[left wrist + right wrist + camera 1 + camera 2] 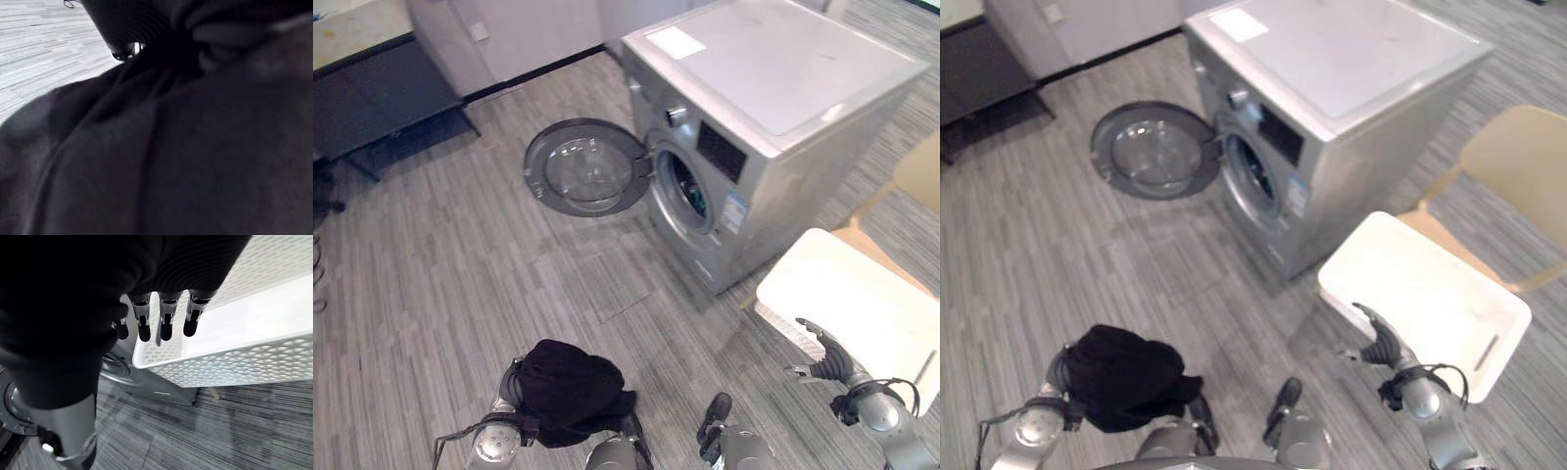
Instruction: Grab the laundry basket,head to the washer,open it,put in the laundry and shut it.
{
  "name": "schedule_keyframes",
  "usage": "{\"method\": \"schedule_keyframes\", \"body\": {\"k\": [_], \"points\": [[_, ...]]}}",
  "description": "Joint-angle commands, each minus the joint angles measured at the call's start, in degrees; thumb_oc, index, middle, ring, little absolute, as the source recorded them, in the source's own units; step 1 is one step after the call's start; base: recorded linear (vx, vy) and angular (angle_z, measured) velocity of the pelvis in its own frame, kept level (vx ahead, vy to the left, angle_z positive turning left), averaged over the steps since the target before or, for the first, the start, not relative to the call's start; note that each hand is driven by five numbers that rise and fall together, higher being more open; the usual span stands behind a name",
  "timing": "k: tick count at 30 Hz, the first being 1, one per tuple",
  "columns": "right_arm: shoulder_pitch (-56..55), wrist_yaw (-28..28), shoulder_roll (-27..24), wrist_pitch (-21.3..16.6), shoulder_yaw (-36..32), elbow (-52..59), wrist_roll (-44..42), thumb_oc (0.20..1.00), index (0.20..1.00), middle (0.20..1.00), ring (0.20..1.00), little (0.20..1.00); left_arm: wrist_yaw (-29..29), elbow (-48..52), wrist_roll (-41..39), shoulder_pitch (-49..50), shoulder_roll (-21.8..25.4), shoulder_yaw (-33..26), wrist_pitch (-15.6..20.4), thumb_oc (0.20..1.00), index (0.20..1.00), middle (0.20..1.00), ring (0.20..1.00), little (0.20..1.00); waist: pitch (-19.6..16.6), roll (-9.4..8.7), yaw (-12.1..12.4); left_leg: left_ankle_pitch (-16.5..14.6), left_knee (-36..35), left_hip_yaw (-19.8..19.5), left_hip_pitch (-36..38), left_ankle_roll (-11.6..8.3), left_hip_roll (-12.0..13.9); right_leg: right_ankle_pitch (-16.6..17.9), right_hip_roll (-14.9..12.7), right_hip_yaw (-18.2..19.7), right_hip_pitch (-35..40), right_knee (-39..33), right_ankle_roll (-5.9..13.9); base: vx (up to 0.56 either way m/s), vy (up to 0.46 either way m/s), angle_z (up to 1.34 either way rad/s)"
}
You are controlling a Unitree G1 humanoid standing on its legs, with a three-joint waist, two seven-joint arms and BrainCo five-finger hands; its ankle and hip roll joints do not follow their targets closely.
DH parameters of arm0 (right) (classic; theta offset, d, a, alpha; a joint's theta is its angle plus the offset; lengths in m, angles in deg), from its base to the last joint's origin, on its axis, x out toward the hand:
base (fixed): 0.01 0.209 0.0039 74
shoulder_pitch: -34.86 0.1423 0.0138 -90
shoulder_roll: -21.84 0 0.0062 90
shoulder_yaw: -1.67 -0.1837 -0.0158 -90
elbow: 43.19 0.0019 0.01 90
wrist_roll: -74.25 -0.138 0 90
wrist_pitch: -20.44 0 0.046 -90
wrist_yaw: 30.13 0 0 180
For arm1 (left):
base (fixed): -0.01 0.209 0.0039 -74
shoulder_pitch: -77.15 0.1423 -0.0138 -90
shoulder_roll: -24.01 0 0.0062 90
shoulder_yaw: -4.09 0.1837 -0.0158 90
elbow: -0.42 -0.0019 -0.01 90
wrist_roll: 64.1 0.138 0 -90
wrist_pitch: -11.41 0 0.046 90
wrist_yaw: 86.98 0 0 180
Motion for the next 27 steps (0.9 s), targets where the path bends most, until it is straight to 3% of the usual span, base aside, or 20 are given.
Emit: {"method": "schedule_keyframes", "body": {"k": [1, 2, 3, 4, 5, 6, 8, 9, 11, 12, 16, 17, 19, 21, 23, 24, 27], "points": [[2.05, 1.39, 1.28, -0.57, 2.15, -2.19, 0.55, 1.0, 1.0, 1.0, 1.0, 1.0, -1.54, 2.8, 1.31, -0.44, 4.37, -2.31, 2.09, 0.2, 0.2, 0.2, 0.2, 0.2, -0.61, -3.1, 0.19, -3.76, 6.17, -1.85, -4.8, -1.12, -1.86, -3.82, -2.11, 5.54, 10.41, -4.98, 6.26, 0.2, 0.324, 0.14], [3.31, 1.42, 2.49, -0.26, 3.58, -2.07, 0.78, 1.0, 1.0, 1.0, 1.0, 1.0, -1.45, 3.13, 1.32, -0.89, 4.84, -1.78, 1.77, 0.2, 0.2, 0.2, 0.2, 0.2, -0.1, -3.14, 1.06, -6.1, 6.87, -3.32, -4.58, 0.97, -3.54, -4.33, -4.48, 7.16, 9.1, 1.78, 6.44, 0.22, 0.322, 0.25], [3.55, 1.52, 2.96, -0.16, 3.78, -1.83, 0.75, 1.0, 1.0, 1.0, 1.0, 1.0, -1.57, 3.13, 1.46, -1.7, 5.27, -1.24, 1.63, 0.2, 0.2, 0.2, 0.2, 0.2, 0.39, -3.31, 0.85, -6.9, 6.9, -4.24, -4.29, 1.73, -4.38, -4.76, -5.21, 9.34, 7.28, 6.27, 6.52, 0.36, 0.446, 0.39], [3.86, 1.82, 3.2, -0.16, 4.14, -1.3, 0.86, 1.0, 1.0, 1.0, 1.0, 1.0, -1.78, 3.27, 1.99, -3.0, 5.87, -0.11, 1.71, 0.2, 0.2, 0.2, 0.2, 0.2, 1.15, -3.2, -0.36, -8.09, 6.32, -6.78, -2.75, 2.71, -5.84, -5.09, -2.81, 15.69, 3.23, 11.59, 6.4, 0.18, 0.197, 0.62], [3.91, 1.82, 3.17, -0.15, 4.13, -1.31, 0.86, 1.0, 1.0, 1.0, 1.0, 1.0, -1.81, 3.2, 2.01, -3.08, 5.82, -0.1, 1.73, 0.2, 0.2, 0.2, 0.2, 0.2, 1.14, -3.24, -0.25, -8.17, 6.22, -6.66, -2.72, 2.75, -5.92, -5.36, -2.93, 15.92, 2.9, 12.11, 6.42, 0.29, 0.216, 0.84], [4.12, 1.75, 3.45, -0.08, 4.47, -1.03, 0.7, 1.0, 1.0, 1.0, 1.0, 1.0, -2.22, 3.12, 2.04, -4.14, 5.45, 0.67, 1.87, 0.2, 0.2, 0.2, 0.2, 0.2, 2.0, -2.79, -1.4, -8.8, 5.36, -8.51, -0.79, 3.22, -6.93, -5.84, -0.38, 20.27, -0.72, 13.1, 6.14, 0.15, 0.092, 0.86], [4.69, 2.16, 3.53, -0.24, 4.77, -1.43, 0.3, 1.0, 1.0, 1.0, 1.0, 1.0, -2.66, 2.4, 2.07, -5.06, 5.13, 1.52, 1.94, 0.2, 0.2, 0.2, 0.2, 0.2, 2.91, -2.28, -2.17, -9.47, 4.0, -10.22, 1.34, 3.47, -7.46, -5.05, 1.28, 21.71, -4.96, 12.58, 5.91, 0.19, 0.071, 0.52], [4.77, 2.18, 3.49, -0.26, 4.73, -1.43, 0.29, 1.0, 1.0, 1.0, 1.0, 1.0, -2.7, 2.37, 2.07, -5.18, 5.07, 1.52, 1.96, 0.2, 0.2, 0.2, 0.2, 0.2, 3.08, -2.43, -2.2, -8.07, 3.97, -9.28, 0.66, 3.64, -7.41, -3.63, 1.09, 20.94, -5.38, 12.02, 5.23, 0.16, 0.014, 0.24], [4.88, 2.7, 3.44, -0.12, 4.5, -1.92, 0.05, 1.0, 1.0, 1.0, 1.0, 1.0, -3.03, 2.0, 1.84, -6.2, 4.81, 2.21, 1.71, 0.2, 0.2, 0.2, 0.2, 0.2, 3.85, -2.56, -3.46, -8.96, 2.95, -11.58, 2.61, 3.78, -8.59, -1.2, 2.89, 22.5, -8.65, 8.77, 6.08, 0.26, -0.013, 0.43], [4.68, 3.3, 3.61, 0.21, 3.92, -2.6, -0.2, 1.0, 1.0, 1.0, 1.0, 1.0, -3.1, 1.81, 1.68, -7.07, 4.29, 2.7, 1.44, 0.2, 0.2, 0.2, 0.2, 0.2, 4.32, -2.61, -4.63, -10.27, 1.76, -13.88, 5.22, 3.64, -10.05, 2.04, 3.88, 22.73, -11.99, 4.09, 7.18, 0.35, -0.001, 0.59], [3.4, 3.4, 4.2, 0.32, 3.14, -3.76, -0.63, 1.0, 1.0, 1.0, 1.0, 1.0, -3.2, 1.57, 2.02, -7.56, 3.49, 3.57, 1.51, 0.2, 0.2, 0.2, 0.2, 0.2, 4.28, -2.1, -6.41, -12.01, 0.34, -17.3, 9.3, 3.06, -11.08, 4.9, 4.84, 22.16, -14.13, -1.86, 8.25, 0.44, -0.087, 0.64], [1.91, 3.37, 4.38, 0.37, 2.5, -4.55, -0.43, 1.0, 1.0, 1.0, 1.0, 1.0, -2.84, 1.63, 1.84, -7.77, 3.08, 4.22, 1.58, 0.2, 0.2, 0.2, 0.2, 0.2, 3.59, -2.04, -7.3, -13.84, 0.35, -20.11, 11.64, 2.59, -11.73, 5.72, 5.04, 23.67, -14.04, -4.06, 8.21, 0.52, -0.207, 0.66], [1.53, 3.3, 4.46, 0.43, 2.25, -5.02, -0.61, 1.0, 1.0, 1.0, 1.0, 1.0, -2.61, 1.43, 1.61, -7.91, 2.7, 4.57, 1.47, 0.2, 0.2, 0.2, 0.2, 0.2, 3.6, -2.48, -7.76, -14.4, 1.79, -20.76, 11.31, 2.3, -12.22, 6.96, 4.46, 24.89, -13.32, -4.1, 7.59, 0.27, -0.156, 0.95], [0.9, 3.2, 4.15, 0.6, 1.67, -6.13, -0.72, 1.0, 1.0, 1.0, 1.0, 1.0, -2.43, 0.42, 0.95, -7.72, 1.51, 5.11, 1.44, 0.2, 0.2, 0.2, 0.2, 0.2, 1.49, -1.35, -9.34, -13.61, 4.5, -20.17, 11.34, -0.48, -9.74, 6.76, 5.03, 25.76, -12.11, -3.09, 6.39, 0.3, -0.215, 1.2], [1.27, 3.85, 3.46, 0.7, 0.96, -6.75, -0.76, 1.0, 1.0, 1.0, 1.0, 1.0, -1.96, 0.01, -0.27, -7.82, 0.08, 5.41, 1.18, 0.2, 0.2, 0.2, 0.2, 0.2, 1.03, -0.82, -10.16, -8.4, 15.24, -18.98, 7.65, -2.63, -7.22, 5.49, 5.94, 25.37, -8.88, -3.37, 4.73, 0.38, -0.246, 0.85], [0.88, 4.06, 3.39, 0.69, -0.07, -6.43, -2.22, 1.0, 1.0, 1.0, 1.0, 1.0, -1.78, 0.25, -0.61, -7.35, -0.01, 5.3, 1.2, 0.2, 0.2, 0.2, 0.2, 0.2, 0.94, -0.97, -10.14, -3.91, 21.62, -16.11, 5.34, -3.47, -4.19, 3.68, 7.25, 25.24, -5.45, -4.25, 3.16, 0.29, -0.189, 0.35], [1.42, 4.33, 3.14, 0.86, -0.11, -6.47, -2.82, 1.0, 1.0, 1.0, 1.0, 1.0, -1.82, 0.33, -1.05, -7.77, 0.28, 5.16, 1.14, 0.2, 0.2, 0.2, 0.2, 0.2, 1.17, -1.59, -9.24, -4.25, 22.41, -14.23, 2.51, -2.45, -3.95, 1.9, 7.56, 25.63, -2.64, -4.84, 2.51, 0.34, -0.138, -0.52]]}}
